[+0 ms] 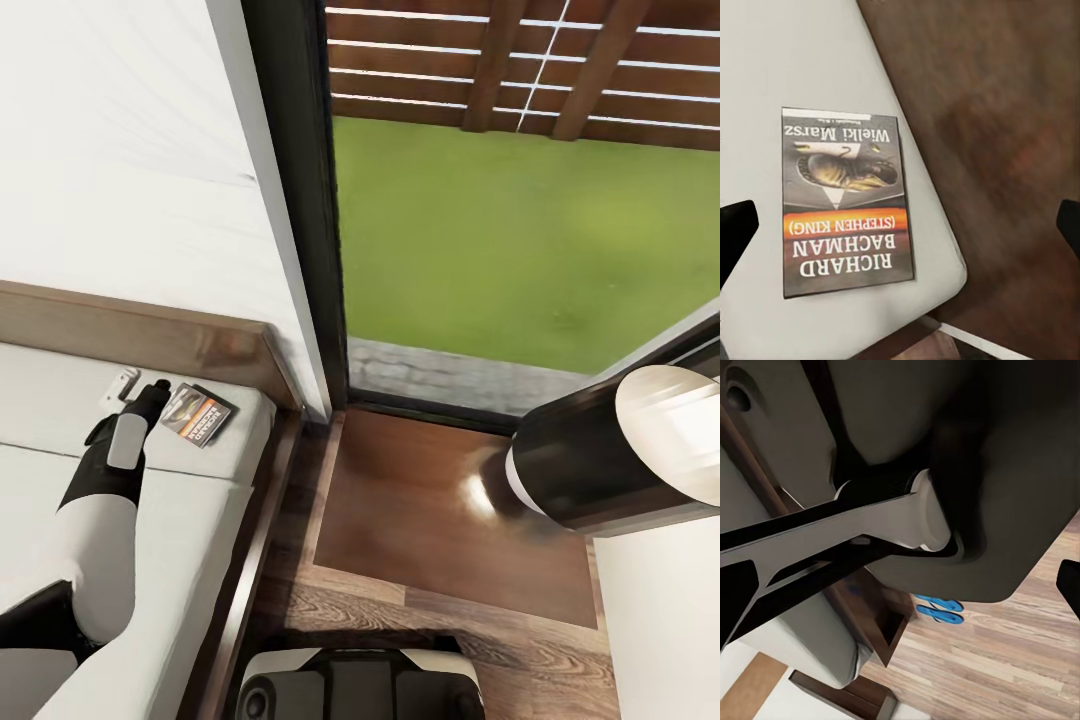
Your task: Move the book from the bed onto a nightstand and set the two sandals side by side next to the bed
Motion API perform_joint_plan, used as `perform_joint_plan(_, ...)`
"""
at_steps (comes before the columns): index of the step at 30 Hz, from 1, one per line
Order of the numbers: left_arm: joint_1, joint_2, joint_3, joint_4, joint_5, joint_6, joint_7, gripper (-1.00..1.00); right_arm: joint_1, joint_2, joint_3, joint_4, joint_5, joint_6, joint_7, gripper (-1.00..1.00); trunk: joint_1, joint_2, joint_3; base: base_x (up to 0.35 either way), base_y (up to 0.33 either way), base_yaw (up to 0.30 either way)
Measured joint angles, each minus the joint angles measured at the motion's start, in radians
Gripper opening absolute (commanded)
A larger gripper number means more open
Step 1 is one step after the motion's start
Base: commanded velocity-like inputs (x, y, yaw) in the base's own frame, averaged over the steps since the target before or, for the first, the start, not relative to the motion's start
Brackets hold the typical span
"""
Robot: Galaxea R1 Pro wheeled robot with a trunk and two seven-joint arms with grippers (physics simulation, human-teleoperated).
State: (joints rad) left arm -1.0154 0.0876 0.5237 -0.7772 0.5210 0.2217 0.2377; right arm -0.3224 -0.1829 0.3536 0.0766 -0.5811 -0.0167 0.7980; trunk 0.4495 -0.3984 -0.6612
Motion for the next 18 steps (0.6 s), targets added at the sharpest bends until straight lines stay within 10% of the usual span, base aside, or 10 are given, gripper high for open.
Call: perform_joint_plan(18,-0.001,0.118,0.005,-0.009,0.001,-0.012,-0.006,1.00,0.000,0.000,0.000,0.000,0.000,0.000,0.000,1.00,0.000,0.000,0.000,0.000,0.000,0.000)
